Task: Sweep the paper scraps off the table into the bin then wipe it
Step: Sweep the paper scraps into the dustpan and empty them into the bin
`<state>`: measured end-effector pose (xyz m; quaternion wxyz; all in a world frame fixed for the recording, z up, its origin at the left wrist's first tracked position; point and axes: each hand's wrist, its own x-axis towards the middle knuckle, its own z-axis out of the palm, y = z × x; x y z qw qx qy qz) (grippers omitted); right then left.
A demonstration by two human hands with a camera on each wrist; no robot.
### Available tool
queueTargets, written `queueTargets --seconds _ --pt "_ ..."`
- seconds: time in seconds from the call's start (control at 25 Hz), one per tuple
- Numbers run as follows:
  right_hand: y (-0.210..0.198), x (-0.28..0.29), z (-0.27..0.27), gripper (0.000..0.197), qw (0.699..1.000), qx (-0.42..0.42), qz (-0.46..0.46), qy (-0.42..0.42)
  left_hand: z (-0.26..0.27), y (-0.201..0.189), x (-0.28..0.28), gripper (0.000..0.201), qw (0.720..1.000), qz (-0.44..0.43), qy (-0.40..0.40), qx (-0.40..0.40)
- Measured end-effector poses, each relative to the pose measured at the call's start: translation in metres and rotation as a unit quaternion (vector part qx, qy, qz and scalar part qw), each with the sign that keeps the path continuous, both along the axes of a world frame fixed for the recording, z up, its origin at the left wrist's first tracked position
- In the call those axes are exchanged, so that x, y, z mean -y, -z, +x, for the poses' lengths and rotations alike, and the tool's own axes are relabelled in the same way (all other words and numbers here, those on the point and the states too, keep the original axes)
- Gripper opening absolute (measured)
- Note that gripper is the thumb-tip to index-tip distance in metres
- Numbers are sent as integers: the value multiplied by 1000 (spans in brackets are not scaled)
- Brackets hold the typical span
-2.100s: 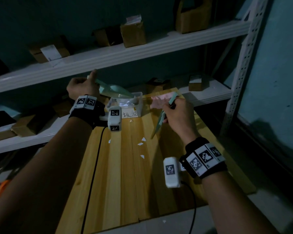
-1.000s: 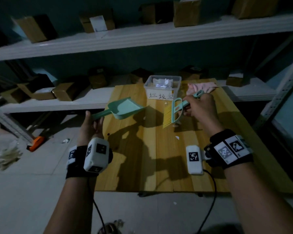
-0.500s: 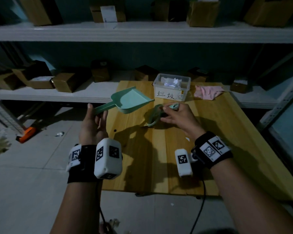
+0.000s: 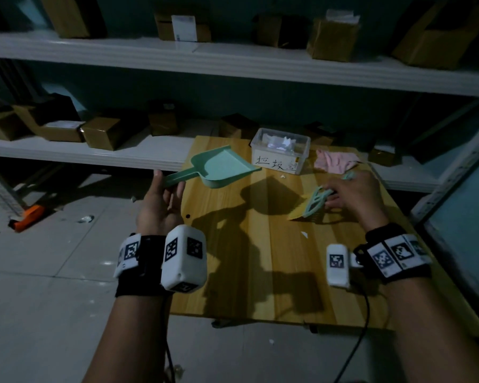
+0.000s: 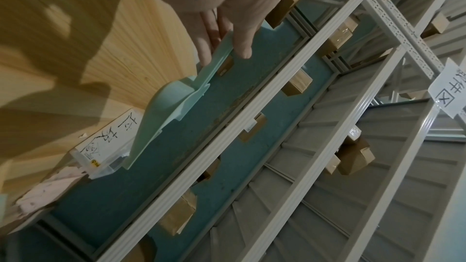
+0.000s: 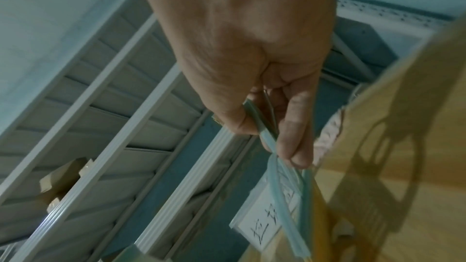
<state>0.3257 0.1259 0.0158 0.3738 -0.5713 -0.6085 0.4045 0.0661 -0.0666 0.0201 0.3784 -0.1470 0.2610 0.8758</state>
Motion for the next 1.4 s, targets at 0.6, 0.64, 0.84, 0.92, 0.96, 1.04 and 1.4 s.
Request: queueTargets --seconds 0.6,0.64,0.84,0.92,0.96,1.04,1.4 --pt "-25 2 -15 26 922 224 259 -181 -4 -4 -1 42 1000 11 11 -1" --pt "-27 2 -24 26 915 248 254 -191 -3 -5 -2 44 1000 12 14 0" --pt "-33 -11 -57 26 898 295 253 -208 -3 -5 -3 52 999 16 40 4" --pt "-29 -14 -66 28 893 318 239 -213 -4 -6 -3 40 999 13 52 5" --pt "-26 -15 -70 28 891 331 225 -214 -4 -8 -2 29 998 16 54 11" --pt "-23 -12 -72 29 887 358 200 -213 -1 -13 2 20 998 28 53 24" --pt "-30 20 -24 18 894 370 117 -225 2 -14 -3 29 997 33 62 15"
